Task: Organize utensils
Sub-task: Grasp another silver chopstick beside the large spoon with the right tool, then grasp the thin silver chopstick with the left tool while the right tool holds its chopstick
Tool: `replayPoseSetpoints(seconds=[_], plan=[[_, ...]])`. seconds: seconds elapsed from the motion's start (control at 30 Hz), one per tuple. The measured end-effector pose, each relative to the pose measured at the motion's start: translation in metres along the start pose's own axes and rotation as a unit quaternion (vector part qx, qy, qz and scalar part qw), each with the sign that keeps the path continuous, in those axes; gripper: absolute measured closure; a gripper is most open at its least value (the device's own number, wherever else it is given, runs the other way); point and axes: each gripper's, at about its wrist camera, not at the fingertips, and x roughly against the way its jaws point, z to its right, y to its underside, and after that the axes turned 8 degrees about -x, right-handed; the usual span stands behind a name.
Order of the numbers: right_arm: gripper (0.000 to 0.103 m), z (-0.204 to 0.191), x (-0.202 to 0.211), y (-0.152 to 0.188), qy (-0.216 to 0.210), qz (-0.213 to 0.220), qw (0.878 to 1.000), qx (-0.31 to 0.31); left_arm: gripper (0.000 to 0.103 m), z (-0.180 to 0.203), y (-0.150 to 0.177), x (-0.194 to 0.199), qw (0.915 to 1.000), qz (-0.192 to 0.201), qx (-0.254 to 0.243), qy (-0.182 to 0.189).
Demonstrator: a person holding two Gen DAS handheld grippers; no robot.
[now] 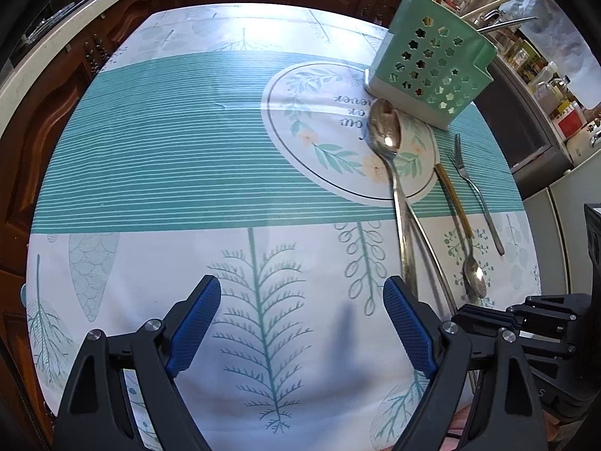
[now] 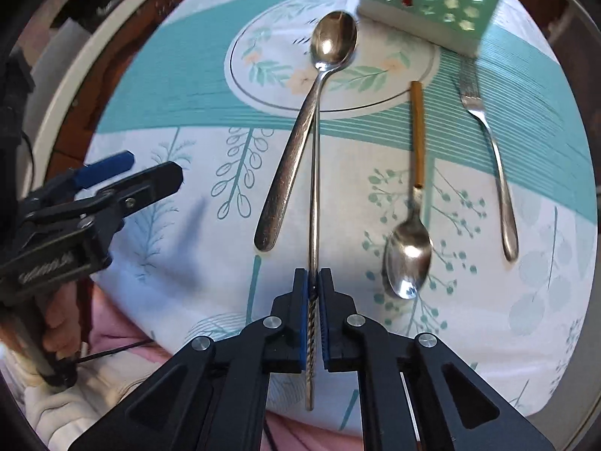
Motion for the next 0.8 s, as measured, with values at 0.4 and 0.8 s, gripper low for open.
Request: replayPoseSetpoints(seconds=[0.4, 0.8], plan=[[0.099, 0.02, 0.023, 0.04, -0.059, 0.032, 0.997, -0.041, 0.017, 0.052, -0.014, -0.036, 0.9801, -0.097, -0.019, 0.172], [0.099, 0.036, 0.044, 0.057, -0.098, 0.072, 0.991, -0.05, 0.04, 0.075, -0.03, -0.055, 0.9684, -0.127, 0.015, 0.214]])
